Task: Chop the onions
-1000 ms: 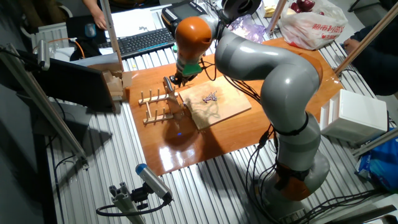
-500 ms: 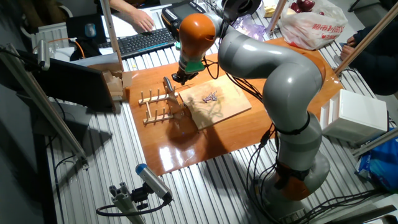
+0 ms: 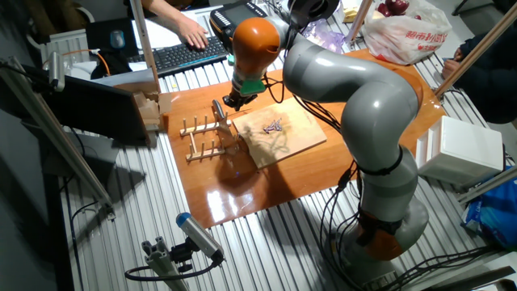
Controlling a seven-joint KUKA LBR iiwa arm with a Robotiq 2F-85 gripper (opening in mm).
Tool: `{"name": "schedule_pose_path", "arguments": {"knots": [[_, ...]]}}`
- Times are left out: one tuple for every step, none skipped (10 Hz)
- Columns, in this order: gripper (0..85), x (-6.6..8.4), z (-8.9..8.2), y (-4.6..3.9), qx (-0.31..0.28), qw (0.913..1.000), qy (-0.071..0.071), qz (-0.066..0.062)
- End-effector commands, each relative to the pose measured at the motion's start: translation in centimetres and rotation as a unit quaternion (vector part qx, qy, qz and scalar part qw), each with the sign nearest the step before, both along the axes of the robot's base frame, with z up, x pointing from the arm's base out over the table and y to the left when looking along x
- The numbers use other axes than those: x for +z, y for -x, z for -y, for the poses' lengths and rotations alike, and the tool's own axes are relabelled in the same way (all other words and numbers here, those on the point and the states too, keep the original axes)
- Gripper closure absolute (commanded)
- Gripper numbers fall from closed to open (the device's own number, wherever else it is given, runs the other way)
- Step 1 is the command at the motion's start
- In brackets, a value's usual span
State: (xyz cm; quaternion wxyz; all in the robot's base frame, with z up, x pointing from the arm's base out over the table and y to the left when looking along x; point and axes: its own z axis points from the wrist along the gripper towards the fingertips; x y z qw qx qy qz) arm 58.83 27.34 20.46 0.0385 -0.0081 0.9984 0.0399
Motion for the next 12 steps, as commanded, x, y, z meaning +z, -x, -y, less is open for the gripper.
{"name": "schedule_pose_path", "arguments": {"knots": [[85.0, -0.01, 0.0, 0.0, 0.001, 1.0, 0.0, -0.001], [85.0, -0.04, -0.01, -0.03, 0.001, 1.0, 0.0, -0.003], [85.0, -0.11, -0.03, -0.09, 0.002, 1.0, -0.001, -0.004], [85.0, -0.16, -0.11, -0.04, 0.002, 1.0, -0.002, -0.004], [85.0, -0.15, -0.18, -0.01, 0.002, 1.0, -0.002, -0.001], [85.0, -0.14, -0.15, -0.05, 0.001, 1.0, -0.002, 0.001], [85.0, -0.17, -0.12, -0.13, 0.003, 1.0, -0.002, 0.002], [85.0, -0.18, -0.13, -0.09, 0.005, 1.0, -0.004, -0.001], [85.0, -0.16, -0.15, -0.07, 0.006, 1.0, -0.006, -0.002], [85.0, -0.15, -0.18, -0.12, 0.007, 1.0, -0.007, -0.001], [85.0, -0.08, -0.12, -0.15, 0.009, 0.9999, -0.007, -0.002], [85.0, 0.04, -0.06, -0.1, 0.011, 0.9998, -0.011, -0.011]]}}
